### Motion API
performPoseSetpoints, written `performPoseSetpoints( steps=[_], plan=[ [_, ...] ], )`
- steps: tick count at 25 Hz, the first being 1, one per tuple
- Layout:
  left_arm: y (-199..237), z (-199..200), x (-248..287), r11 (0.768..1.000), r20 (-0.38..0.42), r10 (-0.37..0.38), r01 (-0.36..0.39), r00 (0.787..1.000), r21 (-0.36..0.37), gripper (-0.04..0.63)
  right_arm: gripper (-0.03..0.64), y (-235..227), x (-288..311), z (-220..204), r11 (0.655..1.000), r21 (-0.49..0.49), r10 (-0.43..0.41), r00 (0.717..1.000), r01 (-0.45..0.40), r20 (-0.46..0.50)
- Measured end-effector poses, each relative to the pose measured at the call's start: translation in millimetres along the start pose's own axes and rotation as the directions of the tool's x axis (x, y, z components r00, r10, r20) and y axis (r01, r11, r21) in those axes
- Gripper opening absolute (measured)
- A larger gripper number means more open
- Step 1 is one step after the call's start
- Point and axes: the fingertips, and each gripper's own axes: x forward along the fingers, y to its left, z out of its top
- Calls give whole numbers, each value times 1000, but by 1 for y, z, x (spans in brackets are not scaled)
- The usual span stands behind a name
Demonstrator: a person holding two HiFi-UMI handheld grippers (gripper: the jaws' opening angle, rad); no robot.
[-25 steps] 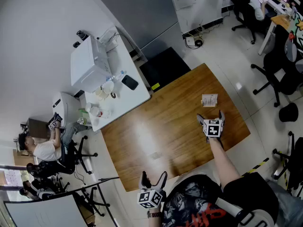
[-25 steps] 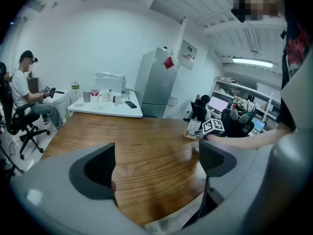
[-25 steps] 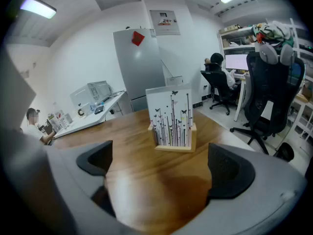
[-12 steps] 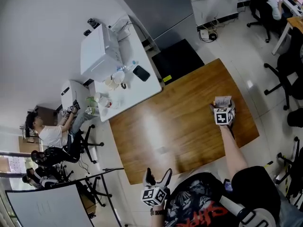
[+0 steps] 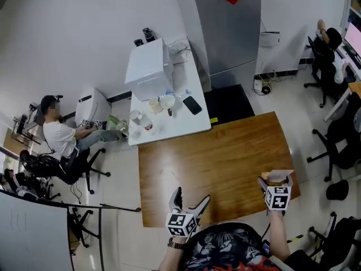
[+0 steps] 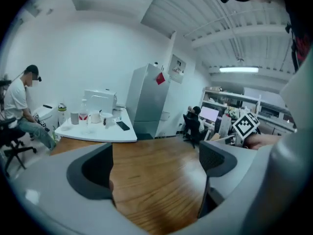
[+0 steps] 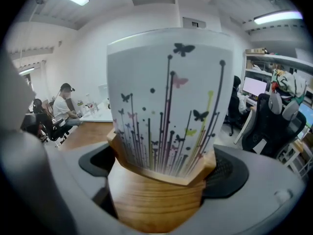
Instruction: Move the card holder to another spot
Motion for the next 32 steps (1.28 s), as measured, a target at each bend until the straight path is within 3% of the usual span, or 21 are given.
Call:
performPoseSetpoints(
  steps=[4,8,15,22,25,27,30,32],
  plan=[
    [4,31,2,994,74,-76,82,994,-74,531,545,21,-41,32,1000,-16,-2,998,4,70],
    [10,31,4,984,81,-95,106,992,-146,531,545,27,-58,46,1000,-10,-19,994,20,109],
    [6,33,0,988,71,-132,137,989,-75,528,545,33,-64,55,1000,-6,6,989,-5,145],
    [19,29,-10,994,79,-73,79,994,-79,525,545,80,-41,62,986,-84,158,976,-146,147],
    [40,21,-32,995,94,25,-16,995,-100,517,545,133,-11,54,949,-167,286,952,-266,109],
    [59,12,-57,986,108,116,-102,987,-129,497,545,183,14,42,904,-229,384,920,-360,72],
    [86,-8,-106,952,110,252,-226,961,-206,477,545,270,61,11,810,-307,522,853,-499,-12],
    [97,-24,-143,915,107,343,-306,933,-263,437,545,324,95,-11,749,-350,579,813,-563,-67]
  ],
)
